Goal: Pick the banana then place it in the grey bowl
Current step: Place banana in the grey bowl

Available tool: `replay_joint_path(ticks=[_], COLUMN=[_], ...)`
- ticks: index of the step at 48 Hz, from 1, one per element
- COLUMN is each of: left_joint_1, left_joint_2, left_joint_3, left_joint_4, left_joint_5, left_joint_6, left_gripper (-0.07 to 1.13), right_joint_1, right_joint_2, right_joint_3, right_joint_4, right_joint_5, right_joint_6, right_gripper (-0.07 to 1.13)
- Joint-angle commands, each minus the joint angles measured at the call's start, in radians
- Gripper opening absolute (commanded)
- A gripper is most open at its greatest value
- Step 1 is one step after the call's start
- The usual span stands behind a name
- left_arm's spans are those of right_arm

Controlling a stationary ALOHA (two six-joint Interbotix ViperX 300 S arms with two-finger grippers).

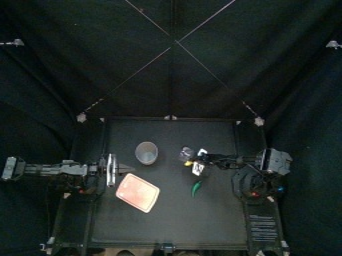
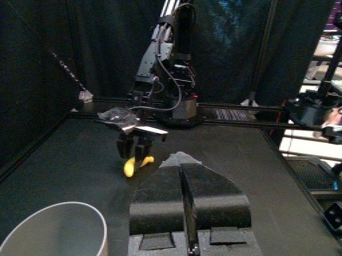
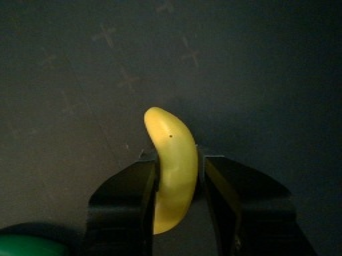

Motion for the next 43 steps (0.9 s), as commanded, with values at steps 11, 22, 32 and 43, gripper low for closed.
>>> replay_joint_path(ticks=[11,22,32,43], left_joint_1=[0.003,0.003,0.003,0.003], left_joint_2=[0.005,0.005,0.005,0.005], left_joint_3=[-0.015,-0.014,-0.014,-0.002], left_joint_4=[0.002,0.0,0.002,0.008], left_joint_5=[-0.017,-0.017,-0.017,-0.017], left_joint_6=[0.003,0.002,0.002,0.002], left_gripper=[0.0,0.0,0.0,0.0], right_joint_1=[0.1,0.083,0.06,0.043], right_joint_2=[-0.032,0.12,0.281,0.36], right_joint_3=[-0.298,-0.499,-0.66,-0.724], right_joint_4=[-0.008,-0.005,0.0,0.0], right_joint_5=[-0.195,-0.416,-0.437,-0.411], right_joint_6=[-0.003,0.0,0.0,0.0], right_gripper=[0.53,0.52,0.53,0.59])
